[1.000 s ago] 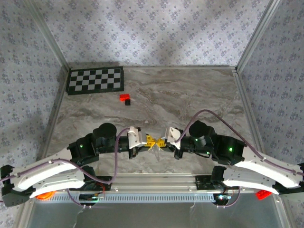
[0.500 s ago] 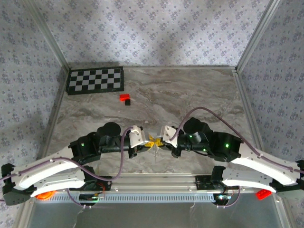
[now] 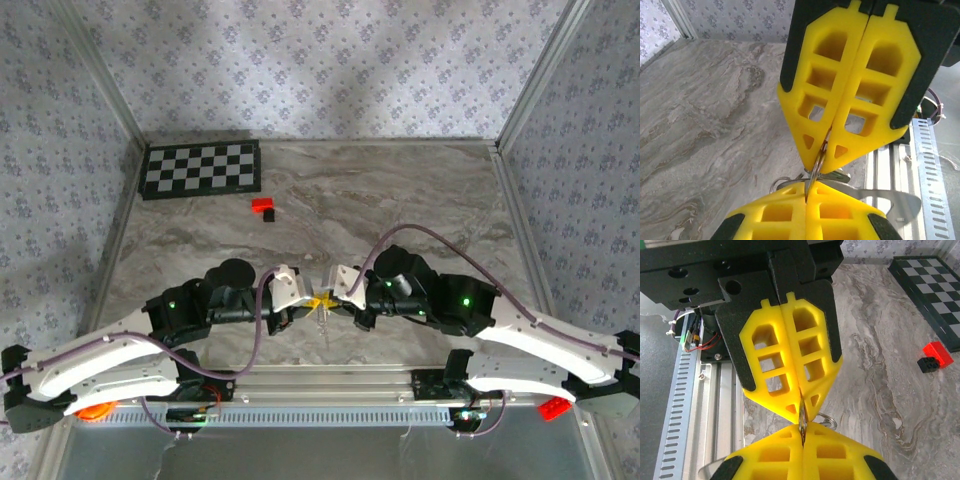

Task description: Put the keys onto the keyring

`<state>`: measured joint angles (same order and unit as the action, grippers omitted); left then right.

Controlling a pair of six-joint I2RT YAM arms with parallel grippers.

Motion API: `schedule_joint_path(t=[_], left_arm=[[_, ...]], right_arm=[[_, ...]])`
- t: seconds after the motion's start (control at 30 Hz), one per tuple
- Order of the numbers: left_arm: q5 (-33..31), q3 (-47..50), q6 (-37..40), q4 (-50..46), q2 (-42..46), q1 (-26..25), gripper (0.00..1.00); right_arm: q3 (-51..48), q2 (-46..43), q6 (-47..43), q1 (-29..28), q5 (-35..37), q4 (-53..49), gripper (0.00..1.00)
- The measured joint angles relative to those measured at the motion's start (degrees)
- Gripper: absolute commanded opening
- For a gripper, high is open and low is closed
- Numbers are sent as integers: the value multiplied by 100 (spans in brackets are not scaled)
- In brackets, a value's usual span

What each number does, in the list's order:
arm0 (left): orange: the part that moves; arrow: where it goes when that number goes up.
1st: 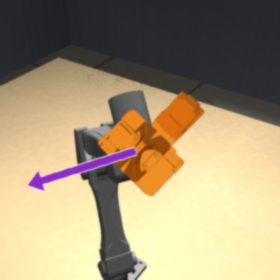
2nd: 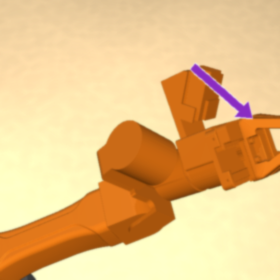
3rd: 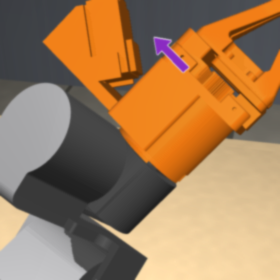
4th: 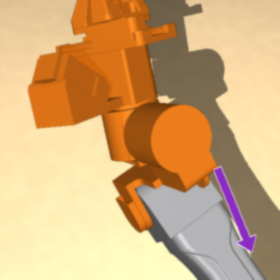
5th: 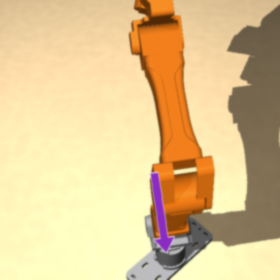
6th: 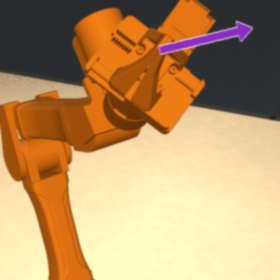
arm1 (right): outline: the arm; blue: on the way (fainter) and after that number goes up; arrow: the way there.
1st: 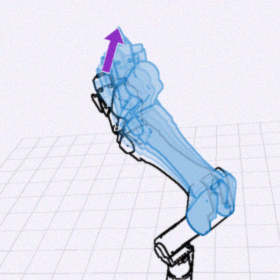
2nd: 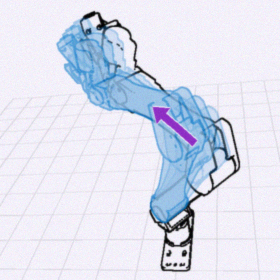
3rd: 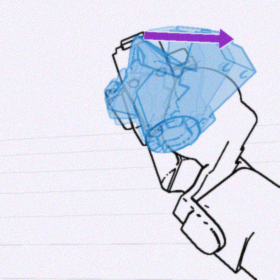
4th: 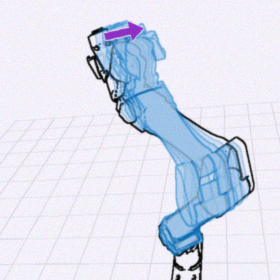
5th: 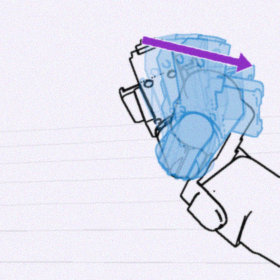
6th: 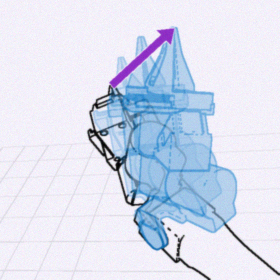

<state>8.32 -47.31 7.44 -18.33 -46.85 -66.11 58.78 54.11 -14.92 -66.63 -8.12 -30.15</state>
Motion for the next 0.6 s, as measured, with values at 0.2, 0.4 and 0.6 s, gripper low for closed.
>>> schedule_joint_path(t=[0.2, 0.4, 0.6], left_arm=[[92, 39, -2, 24, 168, 0, 0], [269, 140, -2, 225, 240, 0, 0], [413, 229, 0, 553, 343, 11, 0]], right_arm=[[4, -35, 0, 0, -127, 111, 0], [4, -111, 37, 2, -264, 111, 17], [-17, -321, 197, 2, -409, 131, 28]])
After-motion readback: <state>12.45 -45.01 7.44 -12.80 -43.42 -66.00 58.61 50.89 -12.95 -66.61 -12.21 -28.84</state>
